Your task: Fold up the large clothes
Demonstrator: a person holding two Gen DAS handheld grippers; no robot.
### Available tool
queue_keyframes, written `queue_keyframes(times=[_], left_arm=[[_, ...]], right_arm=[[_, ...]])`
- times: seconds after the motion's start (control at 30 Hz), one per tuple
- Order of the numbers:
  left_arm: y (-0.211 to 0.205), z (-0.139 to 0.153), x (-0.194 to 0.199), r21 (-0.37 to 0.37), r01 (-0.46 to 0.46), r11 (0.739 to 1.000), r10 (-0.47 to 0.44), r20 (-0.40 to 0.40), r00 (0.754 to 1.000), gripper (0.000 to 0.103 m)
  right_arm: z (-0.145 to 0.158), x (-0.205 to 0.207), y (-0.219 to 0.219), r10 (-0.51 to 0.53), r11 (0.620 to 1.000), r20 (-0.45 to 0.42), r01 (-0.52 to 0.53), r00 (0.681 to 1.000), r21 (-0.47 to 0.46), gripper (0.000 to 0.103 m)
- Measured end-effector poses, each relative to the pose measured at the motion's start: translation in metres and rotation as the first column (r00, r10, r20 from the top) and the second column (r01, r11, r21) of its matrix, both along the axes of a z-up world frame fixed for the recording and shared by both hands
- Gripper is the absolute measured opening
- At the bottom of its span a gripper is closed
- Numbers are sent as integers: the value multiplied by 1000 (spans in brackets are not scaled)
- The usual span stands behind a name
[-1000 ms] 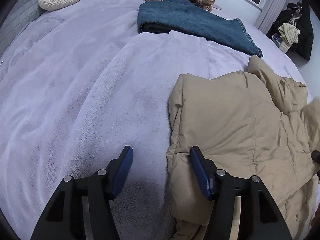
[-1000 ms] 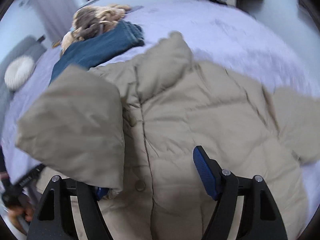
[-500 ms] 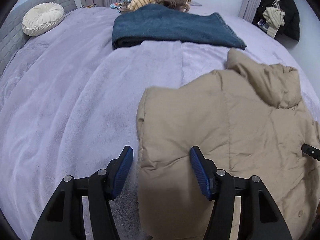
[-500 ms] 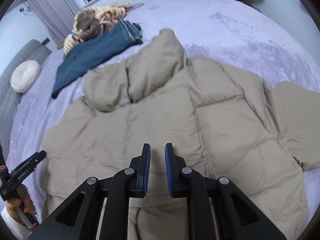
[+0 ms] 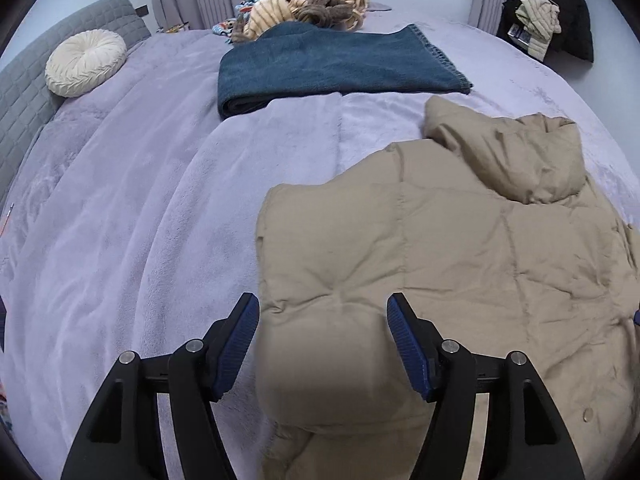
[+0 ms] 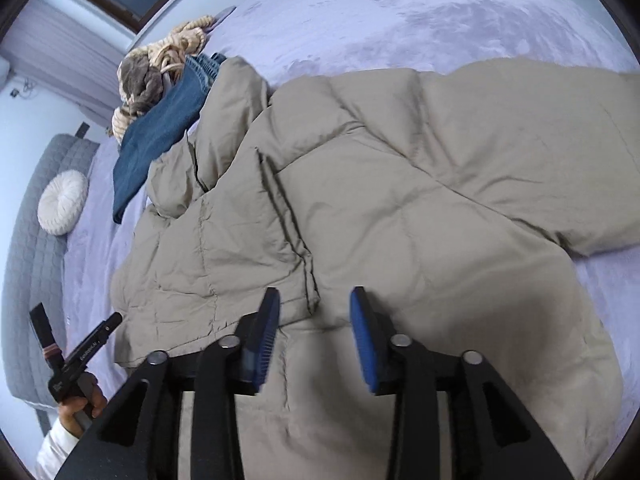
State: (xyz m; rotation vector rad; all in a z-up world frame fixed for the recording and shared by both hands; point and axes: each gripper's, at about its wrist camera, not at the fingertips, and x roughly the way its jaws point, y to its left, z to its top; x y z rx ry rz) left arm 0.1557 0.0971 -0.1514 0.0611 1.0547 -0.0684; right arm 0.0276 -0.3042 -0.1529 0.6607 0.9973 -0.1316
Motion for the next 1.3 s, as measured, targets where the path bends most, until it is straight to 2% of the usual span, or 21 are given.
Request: queue_keyframes(times=[0.1, 0.17, 0.37, 0.4, 0.43, 0.47, 0.53, 0.63, 0.7, 0.83, 0.93, 1.03, 1.3], left_arm=[[-31, 14, -15, -18, 49, 999, -49, -1, 999, 68], [-53, 18, -24, -39, 78, 996, -78, -14, 997, 68], [-123, 20, -44, -93, 154, 984, -159, -58, 986, 68], [-133, 21, -48, -96, 161, 982, -168, -63, 984, 73], [-143, 21, -51, -103, 167, 981, -174, -71, 982, 94], [-151, 23, -55, -111, 167, 980, -175, -68, 982, 101], [-168, 27, -60, -116, 174, 978, -180, -44, 983, 103], [-195, 27, -64, -97, 208, 973, -214, -55, 975, 103], [-212, 25, -67, -90, 226, 970, -232, -64, 971, 103], [-244, 22, -70, -76, 248, 966, -254, -85, 963, 103], [-264, 20, -72, -67, 254, 965, -259, -94, 961, 103], [-280, 17, -72, -50, 246, 968, -250, -109, 962, 103], [-302, 11, -70, -68, 256, 964, -263, -142, 954, 103]], right_arm=[[-1, -22, -18, -45, 998, -7, 46, 999, 52, 52], [-3, -41, -31, -79, 994, -14, 80, 997, 80, 56], [-2, -75, -69, -155, 982, -11, 156, 988, 103, 61], [-2, -79, -76, -168, 980, -10, 168, 986, 105, 61], [-1, -83, -83, -179, 978, -11, 179, 984, 103, 61], [0, -88, -92, -193, 976, -11, 194, 981, 99, 61], [1, -98, -109, -218, 972, -8, 217, 976, 89, 61], [1, -113, -140, -255, 963, -7, 255, 967, 84, 63], [1, -122, -160, -286, 954, -6, 286, 958, 96, 72], [-3, -139, -202, -356, 927, 0, 353, 934, 128, 77], [-7, -152, -235, -426, 890, 19, 415, 904, 190, 87], [-13, -161, -265, -485, 850, 46, 459, 873, 258, 87], [-21, -162, -317, -600, 770, 113, 533, 792, 351, 88]])
